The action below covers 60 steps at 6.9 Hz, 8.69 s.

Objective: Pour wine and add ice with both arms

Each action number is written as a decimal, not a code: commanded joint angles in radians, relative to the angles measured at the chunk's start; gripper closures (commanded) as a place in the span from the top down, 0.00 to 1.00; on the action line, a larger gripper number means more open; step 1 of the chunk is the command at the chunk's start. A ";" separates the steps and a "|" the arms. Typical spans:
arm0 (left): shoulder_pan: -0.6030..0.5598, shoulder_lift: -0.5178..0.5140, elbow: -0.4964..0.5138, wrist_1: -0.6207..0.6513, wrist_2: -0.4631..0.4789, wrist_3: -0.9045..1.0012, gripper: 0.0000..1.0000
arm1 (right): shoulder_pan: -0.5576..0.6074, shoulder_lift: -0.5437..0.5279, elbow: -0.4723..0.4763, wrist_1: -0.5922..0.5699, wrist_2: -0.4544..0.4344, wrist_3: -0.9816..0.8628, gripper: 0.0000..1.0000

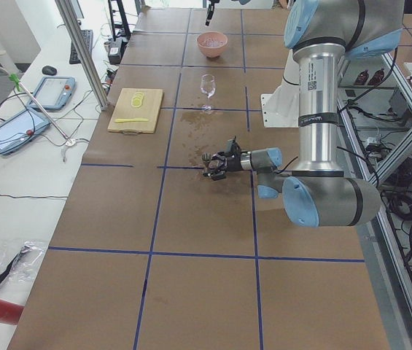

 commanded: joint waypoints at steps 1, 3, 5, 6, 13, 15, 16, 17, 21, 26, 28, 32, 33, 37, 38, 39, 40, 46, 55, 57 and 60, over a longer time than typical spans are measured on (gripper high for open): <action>0.004 0.010 -0.007 0.005 -0.058 -0.002 1.00 | 0.000 0.000 0.000 0.000 -0.001 0.000 0.00; 0.004 0.014 -0.019 0.005 -0.120 -0.002 1.00 | 0.000 0.001 0.018 0.002 0.009 0.001 0.00; 0.004 0.071 -0.062 0.007 -0.161 -0.005 1.00 | 0.000 0.024 0.052 0.003 0.096 0.040 0.00; 0.005 0.101 -0.085 0.007 -0.165 -0.008 1.00 | 0.003 0.056 0.055 0.003 0.119 0.088 0.00; 0.011 0.307 -0.266 0.007 -0.489 -0.099 1.00 | -0.003 0.194 0.049 -0.011 0.190 0.156 0.00; 0.012 0.315 -0.285 0.010 -0.600 -0.122 1.00 | -0.012 0.277 0.040 -0.052 0.202 0.210 0.00; 0.013 0.318 -0.289 0.008 -0.634 -0.122 1.00 | -0.043 0.329 0.037 -0.078 0.196 0.250 0.00; 0.013 0.318 -0.296 0.008 -0.670 -0.154 1.00 | -0.055 0.369 0.037 -0.112 0.191 0.267 0.00; 0.010 0.455 -0.424 0.010 -0.819 -0.217 1.00 | -0.090 0.388 0.040 -0.127 0.165 0.270 0.00; 0.002 0.487 -0.608 0.223 -0.974 -0.288 1.00 | -0.158 0.440 0.040 -0.135 0.128 0.333 0.00; -0.037 0.470 -0.741 0.443 -1.042 -0.286 1.00 | -0.214 0.560 0.037 -0.258 0.082 0.385 0.00; -0.222 0.427 -0.782 0.537 -1.223 -0.176 1.00 | -0.380 0.785 -0.081 -0.370 -0.106 0.466 0.00; -0.272 0.425 -0.780 0.540 -1.255 -0.129 1.00 | -0.411 0.819 -0.118 -0.370 -0.146 0.474 0.00; -0.309 0.375 -0.883 0.745 -1.304 -0.087 1.00 | -0.440 0.886 -0.212 -0.370 -0.172 0.479 0.00; -0.358 0.322 -0.917 0.851 -1.304 -0.038 1.00 | -0.448 0.888 -0.219 -0.368 -0.178 0.479 0.00; -0.431 0.289 -0.932 0.920 -1.326 0.046 1.00 | -0.455 0.888 -0.229 -0.368 -0.183 0.479 0.00; -0.496 0.275 -0.931 0.945 -1.365 0.109 1.00 | -0.466 0.886 -0.232 -0.370 -0.183 0.480 0.00; -0.790 0.131 -0.923 1.207 -1.418 0.463 1.00 | -0.482 0.883 -0.239 -0.368 -0.185 0.483 0.22; -0.969 0.056 -0.849 1.321 -1.459 0.739 1.00 | -0.415 0.870 -0.106 -0.578 -0.124 0.476 1.00; -0.970 0.074 -0.842 1.318 -1.487 0.760 1.00 | -0.310 0.822 -0.091 -0.606 -0.045 0.448 1.00; -1.001 0.059 -0.784 1.315 -1.553 0.774 1.00 | -0.273 0.741 -0.077 -0.607 -0.042 0.344 1.00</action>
